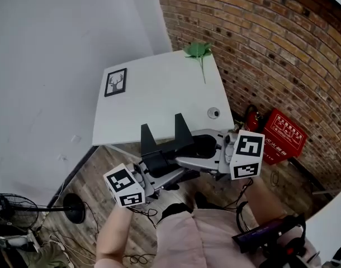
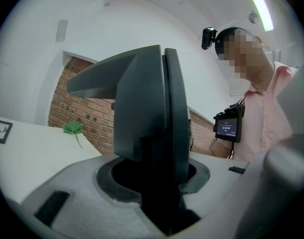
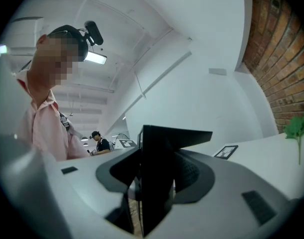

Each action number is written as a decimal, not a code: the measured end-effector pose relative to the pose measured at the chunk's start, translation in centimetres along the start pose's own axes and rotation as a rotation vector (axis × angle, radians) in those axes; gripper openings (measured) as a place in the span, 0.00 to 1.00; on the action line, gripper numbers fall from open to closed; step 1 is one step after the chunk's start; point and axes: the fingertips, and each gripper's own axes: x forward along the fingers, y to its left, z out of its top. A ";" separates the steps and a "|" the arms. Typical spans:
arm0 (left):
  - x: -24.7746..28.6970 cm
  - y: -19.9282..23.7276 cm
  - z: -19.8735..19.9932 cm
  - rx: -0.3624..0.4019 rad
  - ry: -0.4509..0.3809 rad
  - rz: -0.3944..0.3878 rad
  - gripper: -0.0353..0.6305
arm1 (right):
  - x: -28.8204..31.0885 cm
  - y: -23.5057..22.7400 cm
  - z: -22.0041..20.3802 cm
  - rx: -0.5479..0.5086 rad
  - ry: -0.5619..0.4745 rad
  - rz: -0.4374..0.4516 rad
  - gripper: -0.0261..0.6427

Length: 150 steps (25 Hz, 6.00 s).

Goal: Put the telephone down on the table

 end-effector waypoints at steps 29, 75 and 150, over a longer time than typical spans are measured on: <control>-3.8 28.5 5.9 -0.052 0.035 -0.110 0.30 | 15.1 -25.5 4.1 0.040 0.012 -0.153 0.34; 3.9 44.6 0.2 -0.329 0.132 -0.184 0.30 | 13.6 -45.0 -2.1 0.334 0.091 -0.288 0.36; 5.7 48.4 -11.7 -0.543 0.378 0.158 0.76 | 9.9 -50.7 -15.2 0.751 0.201 -0.246 0.33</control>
